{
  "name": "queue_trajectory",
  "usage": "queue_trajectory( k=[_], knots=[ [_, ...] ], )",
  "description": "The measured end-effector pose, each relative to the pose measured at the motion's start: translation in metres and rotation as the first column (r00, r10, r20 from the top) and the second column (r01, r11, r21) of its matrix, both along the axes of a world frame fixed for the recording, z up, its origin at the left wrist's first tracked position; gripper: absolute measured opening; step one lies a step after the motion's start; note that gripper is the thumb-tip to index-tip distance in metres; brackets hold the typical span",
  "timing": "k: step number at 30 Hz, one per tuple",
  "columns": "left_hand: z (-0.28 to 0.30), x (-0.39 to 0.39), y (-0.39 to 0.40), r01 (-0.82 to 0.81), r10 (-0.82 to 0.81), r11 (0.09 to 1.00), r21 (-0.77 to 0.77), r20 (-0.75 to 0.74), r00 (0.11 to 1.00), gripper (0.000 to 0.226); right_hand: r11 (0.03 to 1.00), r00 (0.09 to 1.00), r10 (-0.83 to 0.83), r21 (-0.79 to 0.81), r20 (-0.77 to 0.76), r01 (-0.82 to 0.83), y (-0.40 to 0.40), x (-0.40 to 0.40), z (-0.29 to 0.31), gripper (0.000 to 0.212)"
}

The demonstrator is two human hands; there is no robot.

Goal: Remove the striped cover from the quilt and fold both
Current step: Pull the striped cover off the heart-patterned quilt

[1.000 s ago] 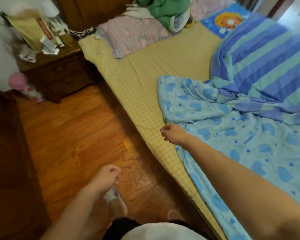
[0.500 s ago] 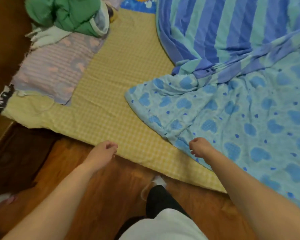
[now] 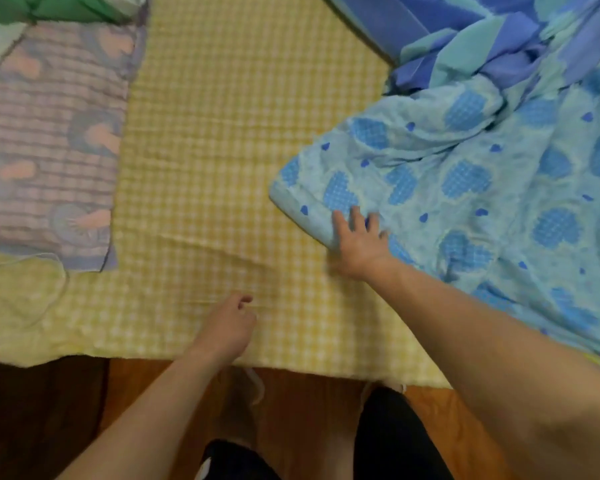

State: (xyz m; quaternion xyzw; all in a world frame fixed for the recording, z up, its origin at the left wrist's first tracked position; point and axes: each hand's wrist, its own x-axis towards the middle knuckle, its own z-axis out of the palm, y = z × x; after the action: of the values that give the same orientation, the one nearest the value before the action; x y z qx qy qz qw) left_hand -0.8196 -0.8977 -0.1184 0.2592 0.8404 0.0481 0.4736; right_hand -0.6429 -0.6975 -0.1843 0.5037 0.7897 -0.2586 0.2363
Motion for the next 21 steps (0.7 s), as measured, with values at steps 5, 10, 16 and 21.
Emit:
queue_trajectory(
  k=[5, 10, 16, 21],
  knots=[
    [-0.028, -0.088, 0.003, 0.234, -0.227, 0.971, -0.054, 0.107, 0.968, 0.037, 0.925, 0.958, -0.248, 0.259, -0.145, 0.279, 0.01, -0.007, -0.003, 0.063],
    [0.017, -0.137, 0.024, 0.324, -0.315, 0.944, -0.057, 0.125, 0.941, 0.025, 0.789, 0.723, -0.559, 0.009, -0.405, 0.615, -0.089, 0.047, 0.091, 0.027],
    [0.032, -0.08, 0.086, 0.529, -0.522, 0.849, -0.01, 0.142, 0.841, 0.025, 0.789, 0.737, -0.605, -0.355, -0.301, 0.502, -0.171, 0.104, 0.123, 0.047],
    [0.014, -0.022, 0.11, 0.669, -0.667, 0.743, 0.036, 0.127, 0.734, 0.023, 0.767, 0.831, -0.535, -0.326, 0.152, 0.553, -0.161, 0.092, 0.055, 0.029]
  ],
)
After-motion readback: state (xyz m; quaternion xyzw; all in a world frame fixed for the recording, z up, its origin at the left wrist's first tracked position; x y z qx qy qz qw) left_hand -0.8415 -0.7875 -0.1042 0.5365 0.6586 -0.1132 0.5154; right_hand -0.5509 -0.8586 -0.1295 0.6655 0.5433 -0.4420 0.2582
